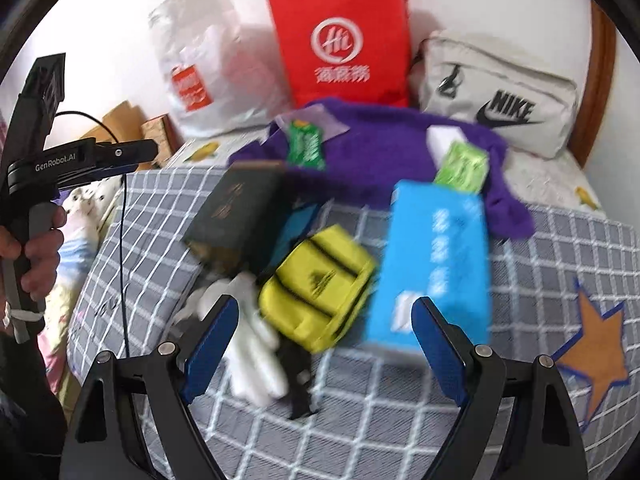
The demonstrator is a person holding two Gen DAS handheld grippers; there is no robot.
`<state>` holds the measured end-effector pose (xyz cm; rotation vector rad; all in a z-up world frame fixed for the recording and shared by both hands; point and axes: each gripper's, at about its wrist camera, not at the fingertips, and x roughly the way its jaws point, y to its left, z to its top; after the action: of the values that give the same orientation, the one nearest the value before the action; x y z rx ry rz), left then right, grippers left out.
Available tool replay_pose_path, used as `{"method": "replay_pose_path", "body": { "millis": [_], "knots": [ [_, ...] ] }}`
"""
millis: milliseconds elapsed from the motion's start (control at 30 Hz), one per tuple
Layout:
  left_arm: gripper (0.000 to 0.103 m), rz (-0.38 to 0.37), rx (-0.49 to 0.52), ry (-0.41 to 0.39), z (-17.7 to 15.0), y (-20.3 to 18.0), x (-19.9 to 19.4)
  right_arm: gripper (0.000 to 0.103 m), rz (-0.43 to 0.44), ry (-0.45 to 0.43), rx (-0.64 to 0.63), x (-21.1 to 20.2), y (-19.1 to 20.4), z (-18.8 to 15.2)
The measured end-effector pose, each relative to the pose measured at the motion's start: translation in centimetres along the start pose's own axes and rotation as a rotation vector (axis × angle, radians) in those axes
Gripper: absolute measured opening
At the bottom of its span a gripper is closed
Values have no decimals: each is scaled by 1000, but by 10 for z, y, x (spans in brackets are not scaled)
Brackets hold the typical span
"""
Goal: Organize soft objects
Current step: 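Withdraw both tools from the towel back over the remaining items, then grasp the white cotton glove with the left tool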
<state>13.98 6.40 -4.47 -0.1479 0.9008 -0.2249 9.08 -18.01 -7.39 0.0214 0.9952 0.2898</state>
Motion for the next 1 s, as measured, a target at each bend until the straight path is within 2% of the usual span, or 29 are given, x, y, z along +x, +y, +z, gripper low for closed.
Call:
{"method": "replay_pose_path", "body": {
  "millis": [300, 400, 500, 567, 633, 733, 800, 900, 933, 1000],
  "knots": [
    [71, -48, 39, 98, -67, -10, 24, 87, 46, 44, -18, 14, 26, -27],
    [71, -23, 83, 128, -80, -14, 40, 87, 31, 51, -25, 15, 26, -31],
    [64, 9, 159, 135, -89, -22, 54, 87, 21, 59, -8, 13, 17, -35],
    [57, 4, 178, 138, -91, -25, 61, 87, 10, 66, 10, 12, 9, -38],
    [54, -18, 191, 151, -94, -26, 67, 87, -2, 70, 32, 10, 0, -41],
    [52, 0, 236, 141, -96, -31, 70, 87, -19, 69, 54, 7, -10, -42],
    [47, 14, 262, 143, -97, -35, 72, 87, -26, 66, 65, 6, -16, -42],
    [32, 15, 302, 137, -98, -43, 71, 87, -31, 65, 82, 7, -23, -41],
    [23, -13, 304, 151, -98, -45, 71, 87, -29, 66, 88, 8, -24, -41],
    [23, -5, 313, 154, -99, -47, 73, 87, -24, 70, 95, 10, -25, -42]
  ]
}}
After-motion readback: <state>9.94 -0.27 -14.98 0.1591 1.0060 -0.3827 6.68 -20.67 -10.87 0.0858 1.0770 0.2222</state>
